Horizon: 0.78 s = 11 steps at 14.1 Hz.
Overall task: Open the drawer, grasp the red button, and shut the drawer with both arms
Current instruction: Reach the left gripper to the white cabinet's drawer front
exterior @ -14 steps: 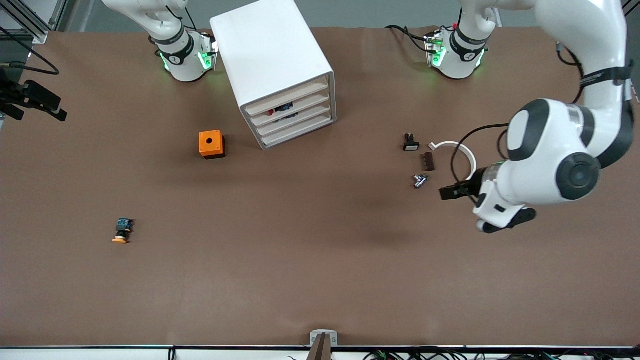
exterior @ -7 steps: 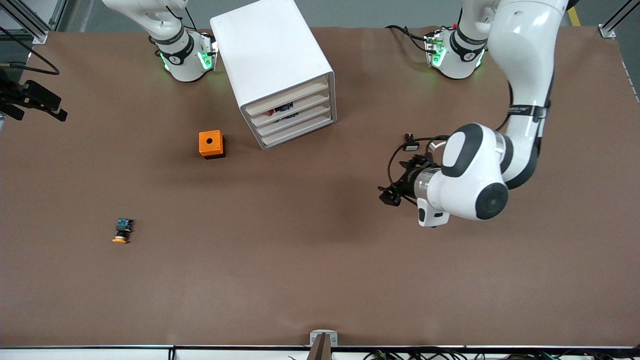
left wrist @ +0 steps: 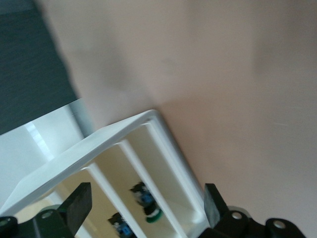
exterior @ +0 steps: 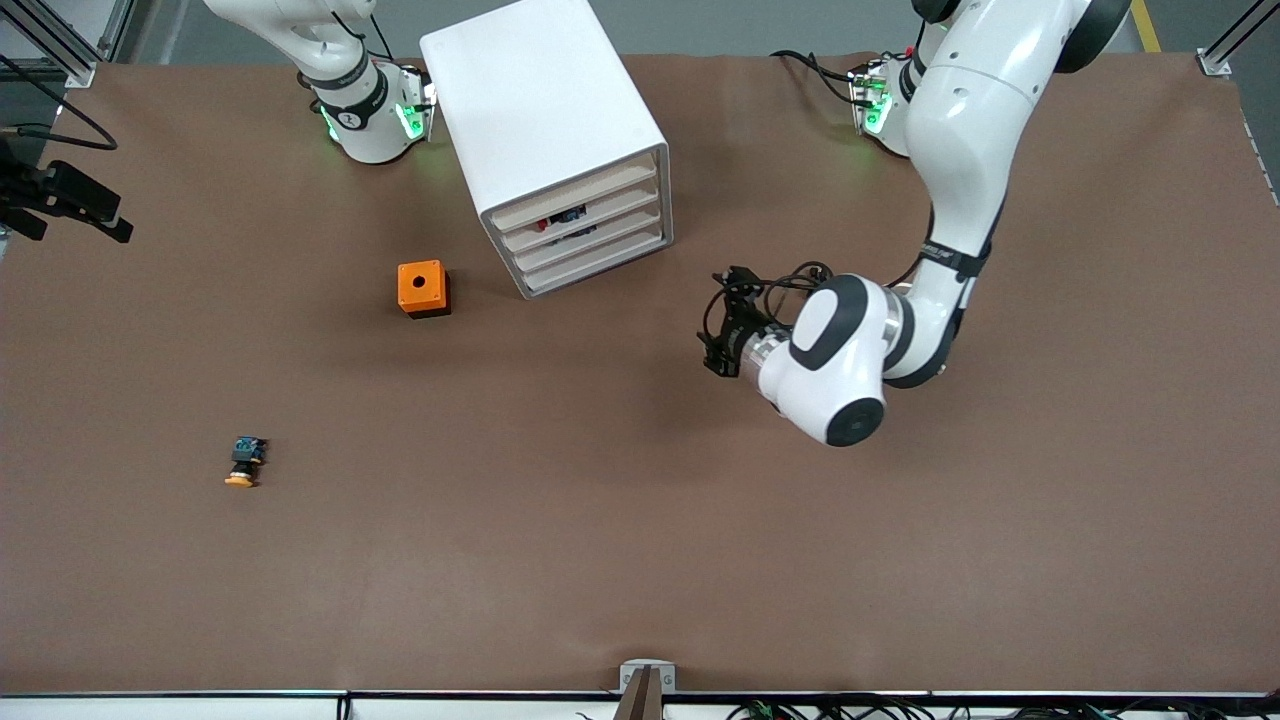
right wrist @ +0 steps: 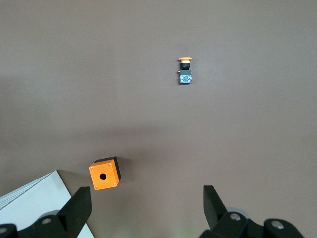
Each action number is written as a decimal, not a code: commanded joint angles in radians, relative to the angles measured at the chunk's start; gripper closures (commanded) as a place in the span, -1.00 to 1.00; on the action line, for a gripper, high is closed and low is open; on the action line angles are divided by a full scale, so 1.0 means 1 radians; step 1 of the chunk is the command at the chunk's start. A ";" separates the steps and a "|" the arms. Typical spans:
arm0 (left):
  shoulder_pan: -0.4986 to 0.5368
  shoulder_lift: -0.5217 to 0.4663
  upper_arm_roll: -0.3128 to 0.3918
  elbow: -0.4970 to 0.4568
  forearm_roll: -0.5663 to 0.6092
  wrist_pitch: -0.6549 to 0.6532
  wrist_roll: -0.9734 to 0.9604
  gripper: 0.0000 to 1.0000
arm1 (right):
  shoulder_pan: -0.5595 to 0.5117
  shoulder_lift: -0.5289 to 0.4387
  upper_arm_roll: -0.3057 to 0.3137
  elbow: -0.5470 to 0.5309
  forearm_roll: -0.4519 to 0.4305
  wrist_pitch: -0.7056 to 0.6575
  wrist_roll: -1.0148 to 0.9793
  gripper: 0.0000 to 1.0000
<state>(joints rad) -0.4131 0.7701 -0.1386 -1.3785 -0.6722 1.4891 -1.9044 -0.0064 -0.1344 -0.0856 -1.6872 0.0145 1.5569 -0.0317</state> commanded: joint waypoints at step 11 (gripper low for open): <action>-0.042 0.169 -0.075 0.019 -0.291 -0.085 -0.275 -0.15 | -0.006 -0.002 -0.005 0.009 -0.013 0.000 0.012 -1.00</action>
<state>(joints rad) -0.4370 0.9148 -0.2113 -1.3789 -0.9200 1.4224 -2.1562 -0.0072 -0.1343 -0.0905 -1.6854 0.0129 1.5605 -0.0317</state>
